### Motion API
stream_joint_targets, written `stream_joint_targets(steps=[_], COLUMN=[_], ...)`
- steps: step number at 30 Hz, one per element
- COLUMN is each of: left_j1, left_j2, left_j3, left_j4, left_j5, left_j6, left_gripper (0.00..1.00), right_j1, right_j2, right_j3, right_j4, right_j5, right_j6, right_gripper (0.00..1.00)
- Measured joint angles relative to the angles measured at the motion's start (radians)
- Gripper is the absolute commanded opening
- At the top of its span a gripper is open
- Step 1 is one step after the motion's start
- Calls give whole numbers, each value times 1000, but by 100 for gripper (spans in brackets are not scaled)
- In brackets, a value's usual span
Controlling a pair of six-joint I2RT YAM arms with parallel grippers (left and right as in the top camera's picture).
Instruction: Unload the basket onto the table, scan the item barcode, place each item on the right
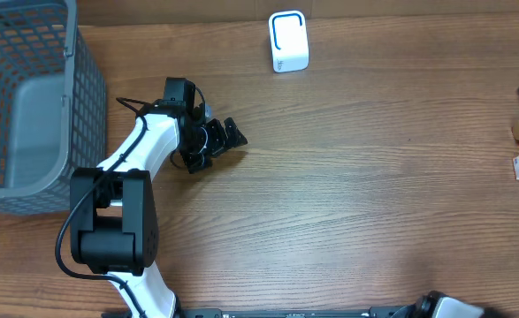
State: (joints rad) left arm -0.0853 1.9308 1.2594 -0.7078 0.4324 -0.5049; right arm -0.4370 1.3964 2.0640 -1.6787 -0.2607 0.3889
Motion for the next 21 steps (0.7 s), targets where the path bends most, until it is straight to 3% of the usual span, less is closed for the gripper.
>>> stream_joint_targets(steps=[4, 9, 21], left_j1=[0, 0, 0], left_j2=[0, 0, 0], left_j3=[0, 0, 0], left_j4=[1, 0, 0], left_j5=[0, 0, 0], left_j6=[0, 0, 0], left_gripper=[100, 100, 100], right_j1=[81, 86, 86], right_j2=[-247, -400, -404], right_j3=[-237, -439, -456], right_j4=[46, -11, -19], right_j5=[8, 13, -9], right_j6=[-19, -22, -21], right_gripper=[100, 100, 100])
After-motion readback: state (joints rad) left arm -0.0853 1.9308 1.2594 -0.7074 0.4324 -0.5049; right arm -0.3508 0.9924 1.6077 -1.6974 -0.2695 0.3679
